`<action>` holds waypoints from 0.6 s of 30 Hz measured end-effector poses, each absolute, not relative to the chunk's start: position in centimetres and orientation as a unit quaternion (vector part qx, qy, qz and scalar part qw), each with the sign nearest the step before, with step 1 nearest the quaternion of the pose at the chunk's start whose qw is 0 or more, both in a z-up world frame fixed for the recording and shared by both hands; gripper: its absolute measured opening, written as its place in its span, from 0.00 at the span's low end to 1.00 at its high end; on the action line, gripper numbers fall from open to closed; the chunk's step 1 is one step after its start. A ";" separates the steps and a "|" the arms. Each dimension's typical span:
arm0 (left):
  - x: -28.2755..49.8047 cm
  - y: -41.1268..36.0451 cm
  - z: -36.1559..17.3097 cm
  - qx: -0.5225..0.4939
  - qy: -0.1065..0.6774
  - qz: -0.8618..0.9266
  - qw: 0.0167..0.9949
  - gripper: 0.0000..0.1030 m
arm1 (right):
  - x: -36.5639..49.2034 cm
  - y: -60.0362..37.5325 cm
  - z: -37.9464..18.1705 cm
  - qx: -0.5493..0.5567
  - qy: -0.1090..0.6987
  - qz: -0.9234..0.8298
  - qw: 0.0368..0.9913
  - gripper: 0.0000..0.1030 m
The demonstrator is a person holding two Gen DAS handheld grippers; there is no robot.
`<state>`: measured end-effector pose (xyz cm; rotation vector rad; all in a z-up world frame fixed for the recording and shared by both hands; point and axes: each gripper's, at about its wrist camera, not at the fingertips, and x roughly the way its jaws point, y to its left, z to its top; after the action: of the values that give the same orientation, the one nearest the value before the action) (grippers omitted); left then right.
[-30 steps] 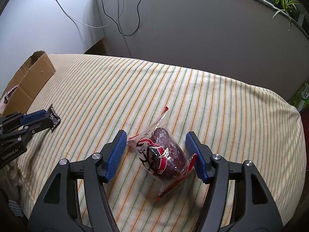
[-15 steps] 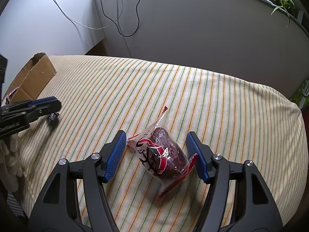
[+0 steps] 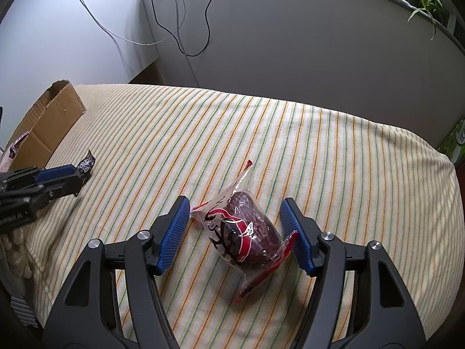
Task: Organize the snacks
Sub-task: 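Grasp the dark wrapped candy with the left tool while the right tool grasps the red-wrapped treat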
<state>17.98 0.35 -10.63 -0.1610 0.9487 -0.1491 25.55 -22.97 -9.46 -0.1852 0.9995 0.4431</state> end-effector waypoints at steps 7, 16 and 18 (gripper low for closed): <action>18.5 -1.6 -10.8 -0.006 0.446 -0.045 0.894 0.27 | 24.8 -22.7 -9.4 -0.097 0.475 0.208 0.849 0.66; 18.2 -1.0 -10.9 -0.022 0.440 -0.045 0.897 0.22 | 24.1 -23.7 -9.4 -0.096 0.478 0.206 0.848 0.60; 18.2 -0.9 -10.8 -0.025 0.439 -0.046 0.897 0.22 | 24.0 -23.7 -9.4 -0.100 0.477 0.201 0.850 0.57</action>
<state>18.17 -0.89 -10.85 -0.0519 0.9104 -0.0943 23.99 -23.69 -9.36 -0.2101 1.0057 0.4228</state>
